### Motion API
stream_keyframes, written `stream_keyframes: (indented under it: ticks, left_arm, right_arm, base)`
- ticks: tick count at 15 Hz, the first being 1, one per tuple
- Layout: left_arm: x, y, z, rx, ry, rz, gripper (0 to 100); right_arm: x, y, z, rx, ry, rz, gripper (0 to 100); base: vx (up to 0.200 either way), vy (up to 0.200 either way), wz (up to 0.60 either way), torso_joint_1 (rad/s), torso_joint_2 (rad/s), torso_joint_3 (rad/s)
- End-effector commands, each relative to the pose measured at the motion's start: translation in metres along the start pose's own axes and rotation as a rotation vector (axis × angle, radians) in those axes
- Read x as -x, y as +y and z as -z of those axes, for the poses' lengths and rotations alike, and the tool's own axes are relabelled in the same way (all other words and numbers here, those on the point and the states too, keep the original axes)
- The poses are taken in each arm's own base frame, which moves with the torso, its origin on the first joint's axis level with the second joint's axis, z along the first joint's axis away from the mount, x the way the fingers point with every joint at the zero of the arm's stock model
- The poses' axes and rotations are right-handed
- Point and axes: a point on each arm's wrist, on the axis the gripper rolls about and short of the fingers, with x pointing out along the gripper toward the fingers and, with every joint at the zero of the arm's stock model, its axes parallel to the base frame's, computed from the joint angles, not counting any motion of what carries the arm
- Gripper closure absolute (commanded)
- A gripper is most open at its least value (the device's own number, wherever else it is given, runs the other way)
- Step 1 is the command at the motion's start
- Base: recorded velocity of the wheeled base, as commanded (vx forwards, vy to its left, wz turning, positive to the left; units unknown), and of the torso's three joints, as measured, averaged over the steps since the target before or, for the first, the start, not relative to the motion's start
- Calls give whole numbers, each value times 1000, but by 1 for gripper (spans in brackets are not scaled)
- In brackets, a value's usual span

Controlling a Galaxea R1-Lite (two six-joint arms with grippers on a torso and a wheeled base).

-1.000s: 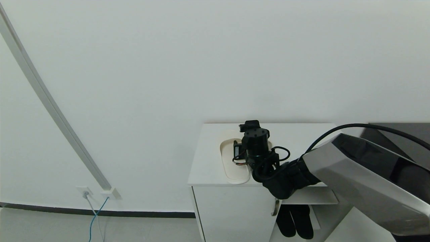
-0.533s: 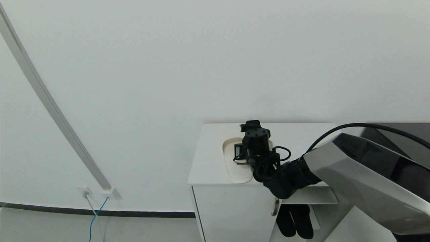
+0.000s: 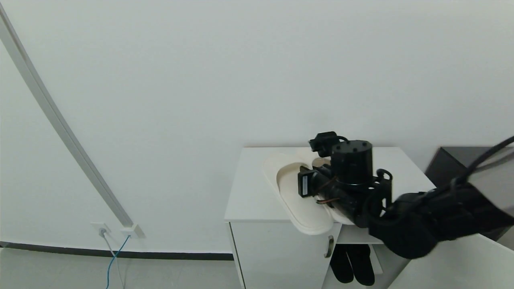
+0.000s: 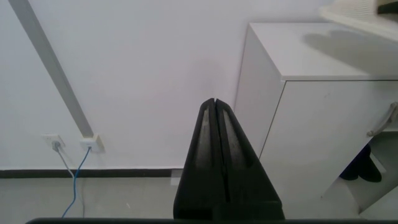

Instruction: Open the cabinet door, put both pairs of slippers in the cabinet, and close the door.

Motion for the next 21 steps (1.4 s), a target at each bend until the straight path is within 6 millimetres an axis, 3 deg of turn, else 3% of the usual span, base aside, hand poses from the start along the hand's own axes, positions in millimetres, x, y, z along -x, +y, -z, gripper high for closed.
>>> stream_keyframes:
  ticks: [1,3,5,8,15,21]
  left_arm:
    - [0,0,0,0,1,0,100]
    - [0,0,0,0,1,0,100]
    - [0,0,0,0,1,0,100]
    - [0,0,0,-2,1,0,100]
    - [0,0,0,-3,1,0,100]
    - [0,0,0,2,1,0,100]
  right_arm:
    - [90,-14,-25,-8,-44,-174,100]
    - [115,-22,-25,-8,-45,-266,100]
    - [126,-27,-21,26,-39,-312,100]
    - [125,-35,-10,178,-23,-339,100]
    - [128,-36,-4,206,-7,-353,100]
    - [128,-36,-3,209,-1,-354,100]
  base:
    - [0,0,0,0,0,0]
    - [0,0,0,0,0,0]
    - [0,0,0,0,0,0]
    - [0,0,0,0,0,0]
    - [0,0,0,0,0,0]
    - [-200,0,0,6,3,0]
